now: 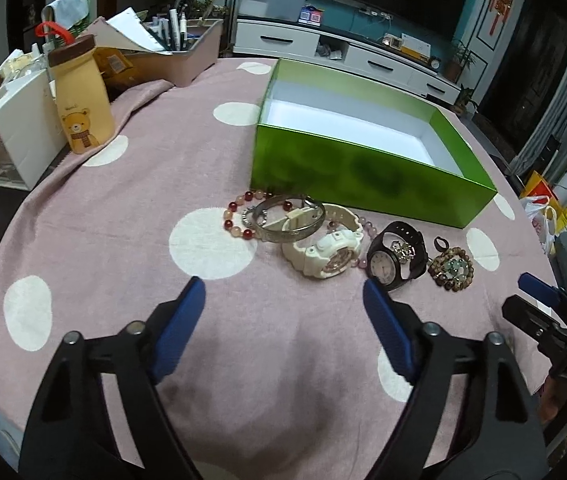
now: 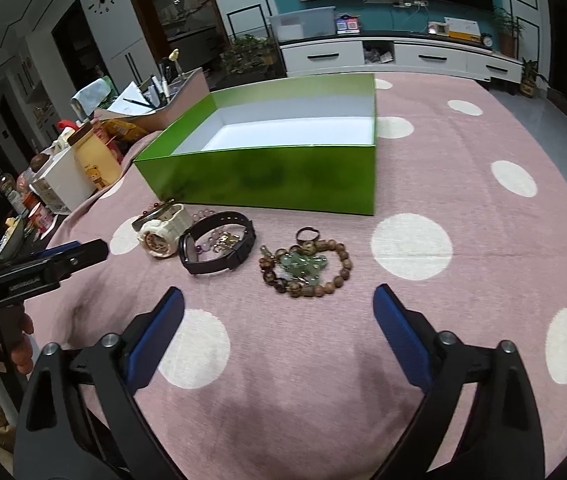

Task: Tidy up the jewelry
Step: 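Grasp the black watch with the left tool while the right tool grasps the jade pendant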

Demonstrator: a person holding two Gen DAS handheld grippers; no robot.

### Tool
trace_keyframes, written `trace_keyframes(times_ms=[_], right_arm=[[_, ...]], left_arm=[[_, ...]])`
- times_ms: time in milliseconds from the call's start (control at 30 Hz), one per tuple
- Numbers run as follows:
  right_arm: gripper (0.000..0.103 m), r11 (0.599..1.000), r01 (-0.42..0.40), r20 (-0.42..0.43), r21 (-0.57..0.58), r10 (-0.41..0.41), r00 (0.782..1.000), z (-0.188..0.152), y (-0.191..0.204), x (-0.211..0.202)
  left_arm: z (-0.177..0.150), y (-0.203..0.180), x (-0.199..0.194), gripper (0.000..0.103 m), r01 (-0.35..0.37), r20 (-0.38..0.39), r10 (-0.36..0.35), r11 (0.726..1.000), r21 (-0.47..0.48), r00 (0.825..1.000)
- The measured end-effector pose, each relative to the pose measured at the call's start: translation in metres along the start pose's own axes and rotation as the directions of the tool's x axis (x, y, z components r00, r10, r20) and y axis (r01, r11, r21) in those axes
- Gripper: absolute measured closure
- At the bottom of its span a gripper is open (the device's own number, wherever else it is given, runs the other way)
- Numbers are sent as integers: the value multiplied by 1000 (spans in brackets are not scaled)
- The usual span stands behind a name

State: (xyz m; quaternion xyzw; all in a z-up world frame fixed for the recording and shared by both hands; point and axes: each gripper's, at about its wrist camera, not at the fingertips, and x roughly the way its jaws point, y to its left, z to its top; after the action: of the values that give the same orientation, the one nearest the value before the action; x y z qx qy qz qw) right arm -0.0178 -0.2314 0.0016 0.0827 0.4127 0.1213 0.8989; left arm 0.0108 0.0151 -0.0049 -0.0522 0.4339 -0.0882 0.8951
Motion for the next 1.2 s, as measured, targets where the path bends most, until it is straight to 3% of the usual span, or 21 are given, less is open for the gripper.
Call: trace_keyframes(times_ms=[100, 367, 533, 667, 833, 900, 1000, 1200], right_arm=[[19, 1000, -1, -11, -11, 0, 1000, 0, 1, 5], [34, 999, 40, -35, 26, -39, 999, 2, -15, 18], [40, 998, 49, -38, 32, -48, 998, 0, -23, 21], [48, 999, 38, -40, 13, -37, 999, -1, -24, 24], [53, 998, 28, -19, -52, -29, 999, 6, -15, 27], [55, 998, 22, -14, -51, -23, 1000, 7, -17, 28], [57, 999, 19, -18, -41, -19, 1000, 6, -21, 29], [63, 999, 14, -26, -36, -15, 1000, 3, -24, 27]], left_arm=[[-1, -8, 3, 37, 48, -13, -48, 998, 28, 999], [3, -41, 27, 37, 169, -107, -165, 985, 27, 981], [8, -58, 46, 44, 145, -135, -142, 989, 8, 981], [12, -68, 62, 63, 129, -164, -132, 991, -28, 978], [14, -73, 74, 72, 103, -180, -109, 994, -42, 978], [15, -72, 77, 83, 88, -184, -94, 995, -41, 978], [16, -71, 81, 90, 79, -176, -84, 996, -33, 981], [18, -63, 76, 96, 87, -156, -90, 996, -26, 984]])
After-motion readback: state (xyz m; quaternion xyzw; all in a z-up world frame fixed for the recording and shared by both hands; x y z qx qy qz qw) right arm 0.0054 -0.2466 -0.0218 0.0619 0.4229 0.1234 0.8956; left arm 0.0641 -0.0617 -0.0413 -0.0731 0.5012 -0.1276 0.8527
